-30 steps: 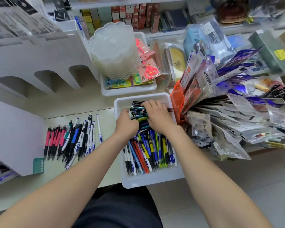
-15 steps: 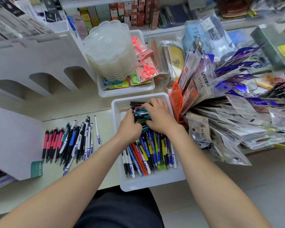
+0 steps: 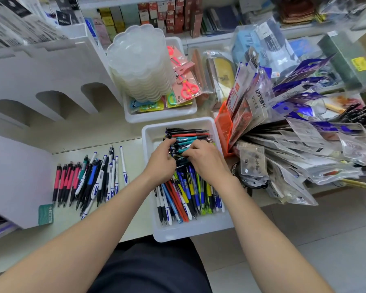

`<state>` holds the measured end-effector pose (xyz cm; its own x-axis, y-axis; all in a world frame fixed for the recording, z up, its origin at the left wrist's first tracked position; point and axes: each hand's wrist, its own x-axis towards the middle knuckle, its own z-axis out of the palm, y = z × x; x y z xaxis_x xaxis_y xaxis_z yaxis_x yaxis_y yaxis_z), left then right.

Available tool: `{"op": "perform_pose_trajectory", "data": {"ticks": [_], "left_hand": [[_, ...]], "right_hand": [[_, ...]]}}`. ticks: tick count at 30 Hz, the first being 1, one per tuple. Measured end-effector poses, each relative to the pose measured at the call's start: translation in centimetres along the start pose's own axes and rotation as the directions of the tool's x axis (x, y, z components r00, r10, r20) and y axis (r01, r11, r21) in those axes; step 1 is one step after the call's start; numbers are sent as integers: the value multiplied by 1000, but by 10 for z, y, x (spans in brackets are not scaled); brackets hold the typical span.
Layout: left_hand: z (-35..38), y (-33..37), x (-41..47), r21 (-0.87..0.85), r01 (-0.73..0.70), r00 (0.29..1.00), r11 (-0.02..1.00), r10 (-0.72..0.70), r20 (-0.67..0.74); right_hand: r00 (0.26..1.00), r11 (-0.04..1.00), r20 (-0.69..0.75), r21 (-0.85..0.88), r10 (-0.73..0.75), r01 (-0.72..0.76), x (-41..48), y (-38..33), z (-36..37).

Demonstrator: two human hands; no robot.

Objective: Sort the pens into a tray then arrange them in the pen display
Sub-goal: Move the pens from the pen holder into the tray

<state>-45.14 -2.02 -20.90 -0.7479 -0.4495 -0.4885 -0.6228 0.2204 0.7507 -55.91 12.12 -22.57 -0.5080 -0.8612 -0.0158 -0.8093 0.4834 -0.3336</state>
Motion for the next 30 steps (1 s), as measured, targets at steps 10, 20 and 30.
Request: {"op": "perform_pose_trajectory", "data": {"ticks": [10, 20, 30], "left_hand": [[-36, -48, -40, 276, -340, 871, 899, 412, -268], [-95, -141, -85, 265, 242, 846, 933, -70, -528], [-134, -171, -119, 362, 592, 792, 720, -435, -430]], "right_hand": [[928, 951, -219, 135, 302, -278, -18, -57, 16], [955, 843, 261, 474, 140, -253, 7, -191, 41], [789, 848, 519, 205, 328, -488, 27, -219, 90]]}}
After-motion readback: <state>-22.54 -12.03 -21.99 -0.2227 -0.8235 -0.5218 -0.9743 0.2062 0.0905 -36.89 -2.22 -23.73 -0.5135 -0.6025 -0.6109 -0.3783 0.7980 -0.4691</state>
